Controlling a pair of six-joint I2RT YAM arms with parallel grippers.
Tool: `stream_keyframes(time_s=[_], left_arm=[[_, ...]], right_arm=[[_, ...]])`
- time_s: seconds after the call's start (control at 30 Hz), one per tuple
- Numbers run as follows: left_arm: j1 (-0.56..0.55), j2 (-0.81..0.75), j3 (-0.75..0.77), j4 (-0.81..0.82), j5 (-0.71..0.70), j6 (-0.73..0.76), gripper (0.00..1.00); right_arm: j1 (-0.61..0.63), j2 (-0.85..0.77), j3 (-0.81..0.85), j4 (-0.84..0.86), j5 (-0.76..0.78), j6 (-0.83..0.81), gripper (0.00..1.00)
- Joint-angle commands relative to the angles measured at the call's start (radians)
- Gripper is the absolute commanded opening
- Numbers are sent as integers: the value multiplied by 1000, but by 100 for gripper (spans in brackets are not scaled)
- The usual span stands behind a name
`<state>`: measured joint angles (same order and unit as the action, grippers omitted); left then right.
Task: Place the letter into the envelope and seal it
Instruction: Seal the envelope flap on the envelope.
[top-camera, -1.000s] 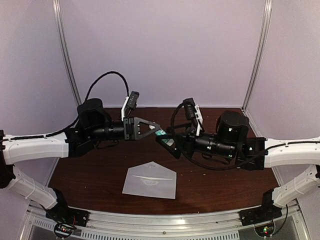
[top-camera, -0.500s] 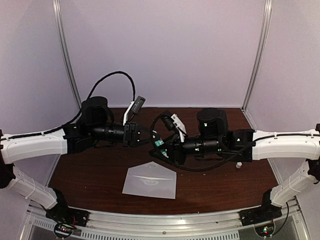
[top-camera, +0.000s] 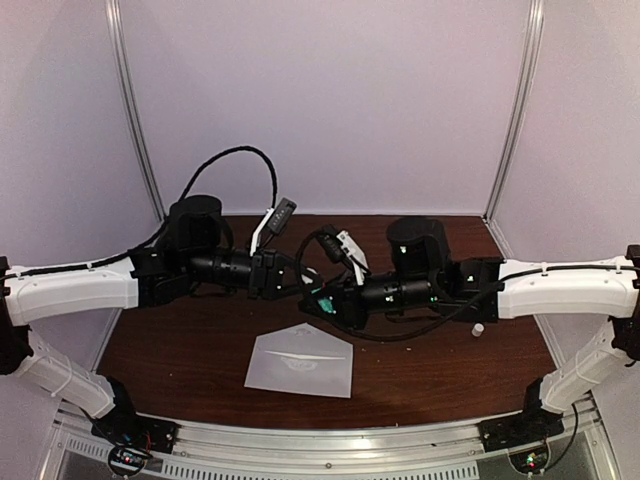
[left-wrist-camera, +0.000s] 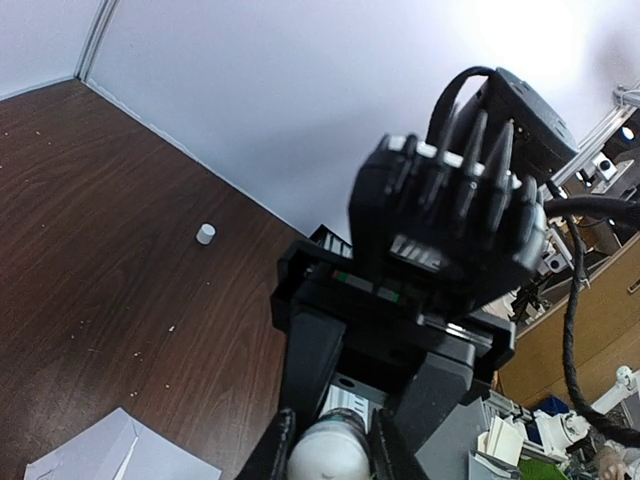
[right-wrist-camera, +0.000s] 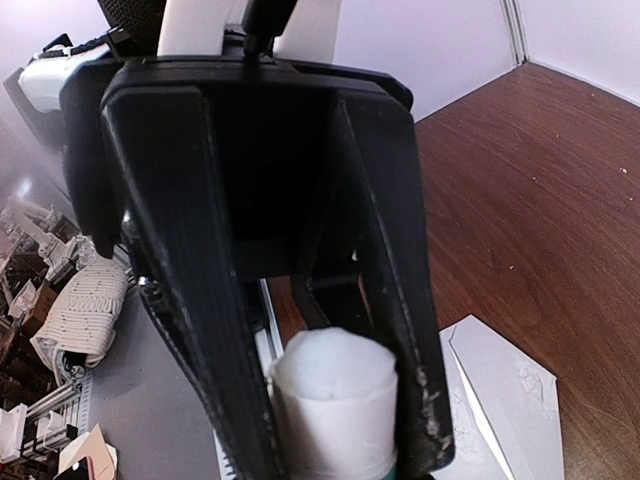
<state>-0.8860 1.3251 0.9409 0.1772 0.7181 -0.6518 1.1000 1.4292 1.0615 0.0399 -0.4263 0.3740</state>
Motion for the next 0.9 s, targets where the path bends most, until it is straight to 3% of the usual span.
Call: stream_keyframes(time_s=[0.0, 0.1, 0.2, 0.37, 0.53, 0.87], left_arm=[[-7, -16, 37, -24, -55, 47, 34], [-5, -31, 39, -68, -113, 71, 62], [38, -52, 19, -86, -114, 79, 73], [150, -55, -53, -80, -107, 73, 76], [226, 52, -101, -34, -94, 71, 77], [245, 389, 63, -130, -29, 144, 77]], right_arm=[[0, -27, -10, 46, 58, 15, 10], [-5, -59, -53, 79, 102, 32, 7], [-21, -77, -100, 109, 116, 51, 5], [-69, -85, -193, 182, 121, 96, 5], [-127, -87, -272, 255, 99, 135, 5], [-164, -96, -321, 281, 79, 157, 4]])
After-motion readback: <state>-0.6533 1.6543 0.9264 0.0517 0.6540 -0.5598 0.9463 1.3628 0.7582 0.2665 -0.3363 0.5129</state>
